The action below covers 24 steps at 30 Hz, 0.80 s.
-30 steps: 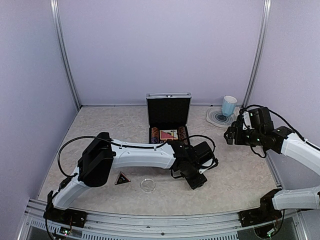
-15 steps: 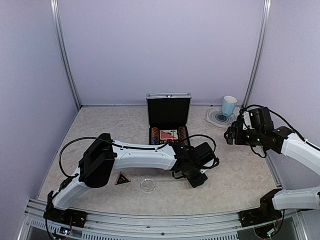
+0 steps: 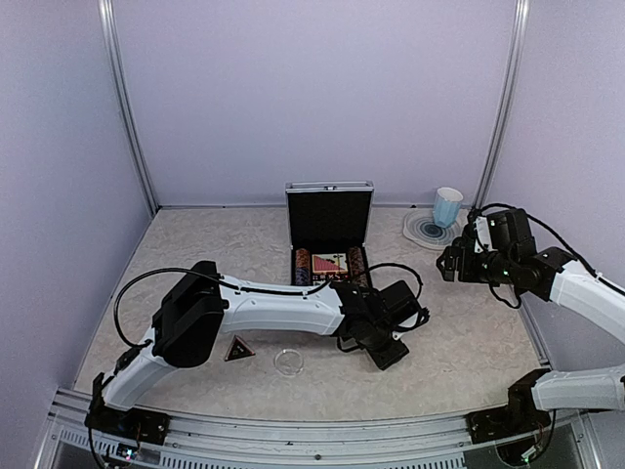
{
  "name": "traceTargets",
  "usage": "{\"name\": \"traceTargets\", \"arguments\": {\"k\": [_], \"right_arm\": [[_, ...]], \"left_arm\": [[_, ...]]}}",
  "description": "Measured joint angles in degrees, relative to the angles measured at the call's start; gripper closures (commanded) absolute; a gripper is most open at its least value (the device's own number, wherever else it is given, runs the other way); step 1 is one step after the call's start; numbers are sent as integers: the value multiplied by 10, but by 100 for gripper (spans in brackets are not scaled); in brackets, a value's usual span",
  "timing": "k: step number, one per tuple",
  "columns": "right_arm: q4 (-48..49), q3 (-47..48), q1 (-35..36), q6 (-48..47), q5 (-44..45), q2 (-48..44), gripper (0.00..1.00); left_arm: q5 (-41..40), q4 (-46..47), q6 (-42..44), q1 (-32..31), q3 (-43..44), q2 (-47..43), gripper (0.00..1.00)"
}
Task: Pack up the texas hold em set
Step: Pick up the pile of poker chips from the center of the board.
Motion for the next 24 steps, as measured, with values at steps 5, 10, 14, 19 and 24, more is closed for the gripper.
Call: {"name": "traceTargets", "arguments": {"k": [5, 10, 14, 19, 24], "right_arm": [[0, 0, 0, -2, -2, 0, 1], [0, 0, 0, -2, -2, -1, 1], [0, 0, 0, -2, -5, -2, 1], [0, -1, 0, 5, -23, -4, 1], [-3, -21, 0, 24, -46, -27, 1]], "left_arm": [[-12, 2, 3, -6, -1, 0, 54], [-19, 3, 7, -11, -1, 0, 65], [-25, 4, 8, -12, -2, 0, 67], [-26, 11, 9, -12, -9, -4, 68], [-28, 23, 10, -12, -28, -15, 70]]}}
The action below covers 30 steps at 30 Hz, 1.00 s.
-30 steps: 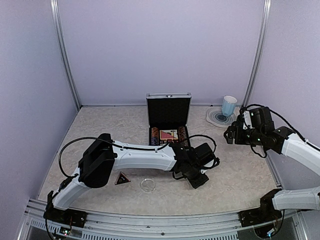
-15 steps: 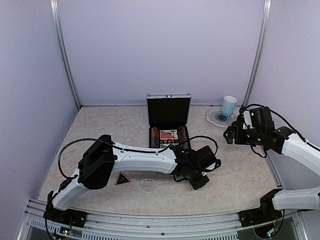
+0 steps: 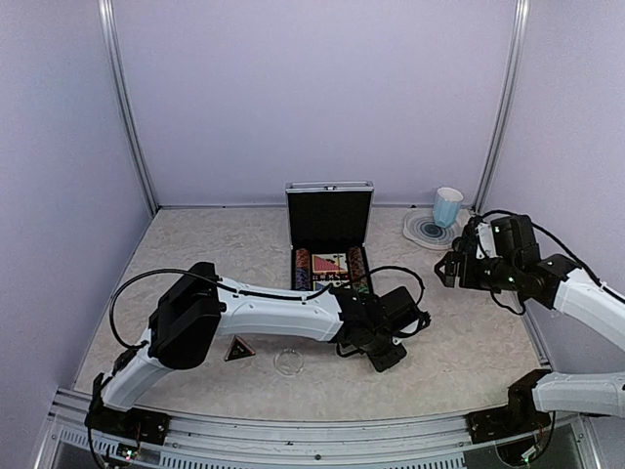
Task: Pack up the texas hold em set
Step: Pick up the pile of poker chips from the center of the board.
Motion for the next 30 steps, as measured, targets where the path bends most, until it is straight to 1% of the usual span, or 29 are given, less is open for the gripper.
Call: {"name": "traceTargets", "arguments": {"k": [8, 14, 23, 30], "right_arm": [[2, -38, 0, 33, -41, -33, 1], [30, -94, -7, 65, -90, -36, 1], [93, -144, -78, 94, -176, -35, 2], [148, -176, -93, 114, -243, -11, 7]], "left_arm": [[0, -2, 2, 1, -13, -10, 70], [1, -7, 2, 6, -26, -21, 70], [1, -12, 2, 12, -32, -39, 70], [1, -12, 2, 13, -33, -60, 70]]}}
